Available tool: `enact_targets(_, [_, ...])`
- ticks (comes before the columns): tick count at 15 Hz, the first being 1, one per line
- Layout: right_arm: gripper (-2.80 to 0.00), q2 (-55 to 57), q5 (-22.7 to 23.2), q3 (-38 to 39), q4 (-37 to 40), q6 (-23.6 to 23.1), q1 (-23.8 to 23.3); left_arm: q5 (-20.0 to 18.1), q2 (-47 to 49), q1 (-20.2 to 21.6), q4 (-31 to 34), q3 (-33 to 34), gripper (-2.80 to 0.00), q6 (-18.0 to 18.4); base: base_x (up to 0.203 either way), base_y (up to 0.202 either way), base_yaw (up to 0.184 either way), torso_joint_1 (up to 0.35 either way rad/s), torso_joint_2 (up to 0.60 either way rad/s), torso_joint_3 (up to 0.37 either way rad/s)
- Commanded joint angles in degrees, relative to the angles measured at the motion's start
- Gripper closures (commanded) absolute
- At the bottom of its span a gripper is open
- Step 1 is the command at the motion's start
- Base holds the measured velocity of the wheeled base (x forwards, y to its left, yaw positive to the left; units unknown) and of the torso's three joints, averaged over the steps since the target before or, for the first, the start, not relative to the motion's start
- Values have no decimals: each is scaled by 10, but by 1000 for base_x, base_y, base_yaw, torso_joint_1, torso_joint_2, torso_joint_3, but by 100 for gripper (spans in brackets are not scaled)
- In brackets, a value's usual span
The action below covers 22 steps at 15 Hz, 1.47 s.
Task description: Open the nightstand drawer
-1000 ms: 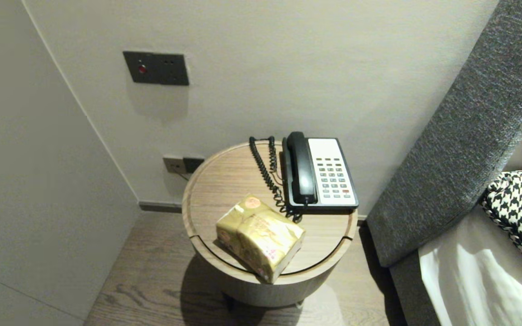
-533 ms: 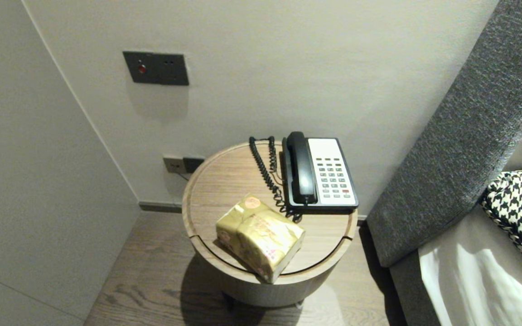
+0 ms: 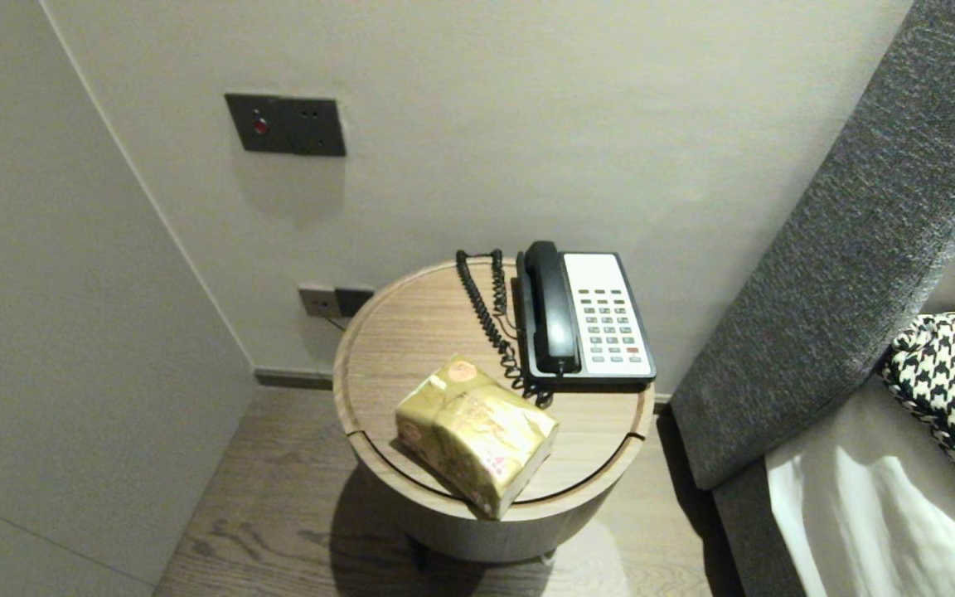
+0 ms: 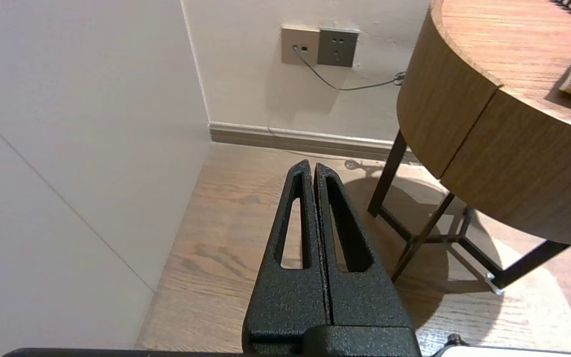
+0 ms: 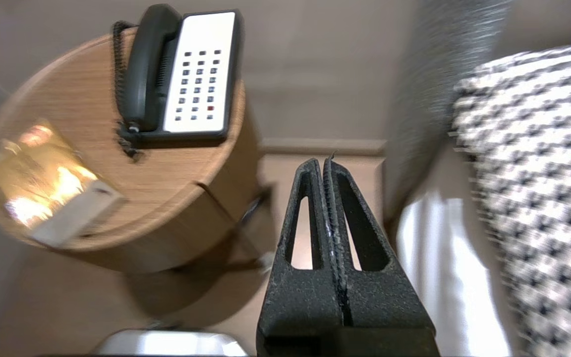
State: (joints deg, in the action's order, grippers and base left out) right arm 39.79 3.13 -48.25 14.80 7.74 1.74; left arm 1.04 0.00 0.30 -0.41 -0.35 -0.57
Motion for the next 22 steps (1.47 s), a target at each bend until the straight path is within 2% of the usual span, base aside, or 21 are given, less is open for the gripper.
enact_targets(1, [0,146,4,-77,30,66,49,0,-1,0,0,0,0,0,0,0,0,0,0,0])
enact_targets(4, [0,257,5,-120,54,215,142,0,-1,0,0,0,0,0,0,0,0,0,0,0])
enact_targets(6, [0,314,7,-124,55,274,178,0,-1,0,0,0,0,0,0,0,0,0,0,0])
enact_targets(7, [0,337,7,-123,56,289,189,0,-1,0,0,0,0,0,0,0,0,0,0,0])
enact_targets(11, [0,413,16,-104,43,303,244,0,-1,0,0,0,0,0,0,0,0,0,0,0])
enact_targets(14, [0,462,17,-91,-17,315,258,0,-1,0,0,0,0,0,0,0,0,0,0,0])
enact_targets(22, [0,548,18,-93,-83,318,313,0,-1,0,0,0,0,0,0,0,0,0,0,0])
